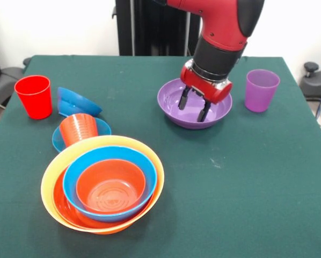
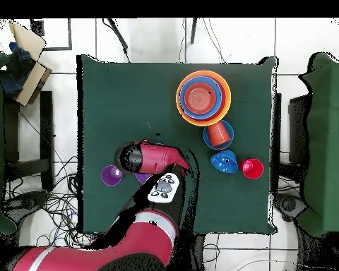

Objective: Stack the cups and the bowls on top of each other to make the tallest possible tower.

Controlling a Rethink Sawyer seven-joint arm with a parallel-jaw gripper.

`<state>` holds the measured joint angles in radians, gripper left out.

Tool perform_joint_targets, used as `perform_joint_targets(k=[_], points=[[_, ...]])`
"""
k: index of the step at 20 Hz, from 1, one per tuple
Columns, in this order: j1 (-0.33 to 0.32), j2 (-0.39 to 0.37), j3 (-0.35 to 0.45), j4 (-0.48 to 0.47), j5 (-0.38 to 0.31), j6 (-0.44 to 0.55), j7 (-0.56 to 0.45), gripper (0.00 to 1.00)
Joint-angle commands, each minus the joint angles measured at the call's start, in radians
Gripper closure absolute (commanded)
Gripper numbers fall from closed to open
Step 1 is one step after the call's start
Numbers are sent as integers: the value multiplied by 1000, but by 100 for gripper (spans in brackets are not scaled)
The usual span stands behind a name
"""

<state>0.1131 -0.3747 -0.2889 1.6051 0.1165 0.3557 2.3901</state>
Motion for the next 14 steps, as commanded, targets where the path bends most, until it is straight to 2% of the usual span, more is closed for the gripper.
perform_joint_targets(k=[1, 5, 14], points=[[11, -20, 106, -9, 52, 177, 111, 0], [27, -33, 82, -36, 50, 232, 115, 0], [44, 4, 64, -111, 63, 235, 141, 0]])
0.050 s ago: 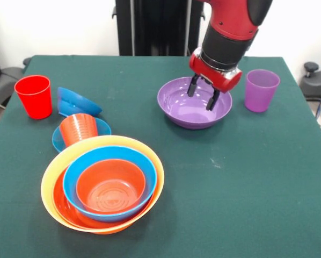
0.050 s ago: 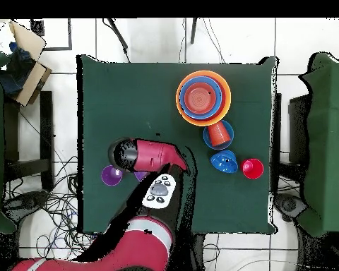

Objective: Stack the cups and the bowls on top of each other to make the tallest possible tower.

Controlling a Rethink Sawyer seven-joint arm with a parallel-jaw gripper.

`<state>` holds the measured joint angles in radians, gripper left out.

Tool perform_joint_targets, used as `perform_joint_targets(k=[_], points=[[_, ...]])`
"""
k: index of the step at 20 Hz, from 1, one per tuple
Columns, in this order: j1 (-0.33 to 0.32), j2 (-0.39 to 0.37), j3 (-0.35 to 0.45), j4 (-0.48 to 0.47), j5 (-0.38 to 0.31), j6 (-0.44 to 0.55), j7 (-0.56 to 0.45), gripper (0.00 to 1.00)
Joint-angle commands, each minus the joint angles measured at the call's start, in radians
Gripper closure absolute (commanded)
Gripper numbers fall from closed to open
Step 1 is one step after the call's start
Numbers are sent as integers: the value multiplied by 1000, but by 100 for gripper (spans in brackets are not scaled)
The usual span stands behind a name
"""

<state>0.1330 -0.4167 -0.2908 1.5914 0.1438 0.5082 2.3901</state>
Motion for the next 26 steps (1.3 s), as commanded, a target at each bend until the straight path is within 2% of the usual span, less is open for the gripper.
perform_joint_targets(k=[1, 14, 26], points=[[27, 51, 66, -108, 40, 80, 144, 0], [64, 109, 53, -144, 65, -1, 167, 0], [90, 176, -50, -111, 31, 5, 164, 0]])
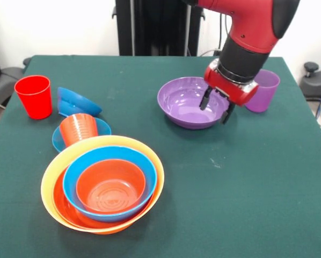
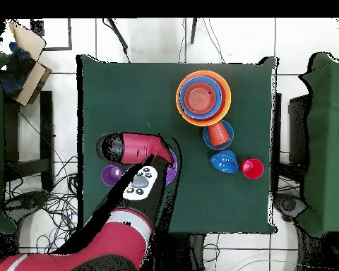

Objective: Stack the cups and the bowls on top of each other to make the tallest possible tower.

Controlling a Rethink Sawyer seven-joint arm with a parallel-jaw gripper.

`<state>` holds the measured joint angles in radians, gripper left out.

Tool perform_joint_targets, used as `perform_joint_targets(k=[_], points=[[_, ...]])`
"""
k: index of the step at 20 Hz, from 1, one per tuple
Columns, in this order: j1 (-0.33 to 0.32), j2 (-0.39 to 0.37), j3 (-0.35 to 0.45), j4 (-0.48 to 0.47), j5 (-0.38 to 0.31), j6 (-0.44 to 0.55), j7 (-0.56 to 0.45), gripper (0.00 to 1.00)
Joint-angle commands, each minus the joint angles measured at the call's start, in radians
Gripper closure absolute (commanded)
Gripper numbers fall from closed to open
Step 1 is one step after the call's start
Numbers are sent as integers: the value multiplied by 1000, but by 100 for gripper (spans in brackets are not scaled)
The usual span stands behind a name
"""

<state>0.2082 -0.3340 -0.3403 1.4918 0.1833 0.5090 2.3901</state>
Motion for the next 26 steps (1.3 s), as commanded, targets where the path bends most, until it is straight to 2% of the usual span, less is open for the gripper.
perform_joint_targets(k=[1, 7, 15, 16, 19, 20, 21, 23, 26], points=[[15, 102, -9, -4, -10, -8, 166, 0], [-35, 140, 25, -4, -1, -96, 129, 0], [-46, 138, 70, -4, 24, -122, 124, 0], [-60, 124, 95, 14, 33, -130, 117, 100], [-90, 88, 139, 53, 70, -119, 132, 100], [-85, 86, 129, 48, 84, -78, 148, 100], [-85, 46, 128, 64, 108, -13, 165, 100], [-88, 8, 120, 69, 112, 17, 157, 100], [-132, -112, 109, 73, 86, 150, 60, 100]])
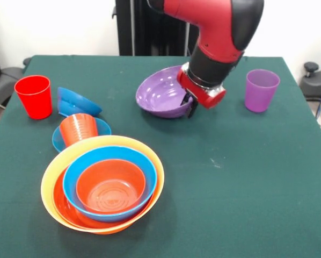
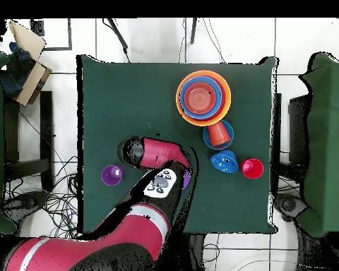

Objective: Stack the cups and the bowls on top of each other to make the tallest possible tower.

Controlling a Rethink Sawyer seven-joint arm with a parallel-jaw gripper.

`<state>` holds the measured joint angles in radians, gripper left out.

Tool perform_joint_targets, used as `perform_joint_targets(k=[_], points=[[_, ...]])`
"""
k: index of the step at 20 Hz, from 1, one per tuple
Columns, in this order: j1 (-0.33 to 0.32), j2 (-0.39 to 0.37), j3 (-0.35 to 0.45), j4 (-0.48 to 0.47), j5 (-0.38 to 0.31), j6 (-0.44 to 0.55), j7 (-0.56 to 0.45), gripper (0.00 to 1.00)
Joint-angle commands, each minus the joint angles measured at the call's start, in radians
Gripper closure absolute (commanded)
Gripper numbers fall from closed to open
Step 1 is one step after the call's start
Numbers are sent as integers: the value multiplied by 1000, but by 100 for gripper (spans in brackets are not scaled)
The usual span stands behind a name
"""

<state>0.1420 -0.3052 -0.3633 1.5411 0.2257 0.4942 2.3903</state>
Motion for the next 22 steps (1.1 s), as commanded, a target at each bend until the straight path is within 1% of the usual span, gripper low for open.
perform_joint_targets(k=[1, 2, 3, 4, 5, 7, 9, 10, 11, 12, 14, 15, 17, 19, 21, 22], points=[[-75, -163, 127, 16, 35, 198, 38, 100], [-92, -194, 127, 5, 24, 254, 8, 100], [-95, -212, 110, -24, 6, 307, -10, 100], [-94, -221, 104, -30, -3, 322, -14, 100], [-78, -221, 63, -77, -37, 361, -24, 100], [-51, -219, 5, -132, -86, 395, -28, 100], [-43, -218, -31, -188, -134, 407, -58, 100], [-44, -221, -29, -201, -155, 377, -82, 100], [-44, -209, -38, -236, -176, 374, -93, 100], [-41, -201, -45, -254, -192, 377, -90, 100], [-36, -177, -65, -321, -228, 408, -89, 100], [-37, -170, -70, -349, -241, 426, -92, 100], [-56, -130, -70, -450, -271, 447, -115, 100], [-71, -110, -51, -500, -283, 461, -129, 100], [-99, -79, -15, -558, -277, 478, -143, 100], [-114, -57, 2, -606, -268, 509, -146, 100]])
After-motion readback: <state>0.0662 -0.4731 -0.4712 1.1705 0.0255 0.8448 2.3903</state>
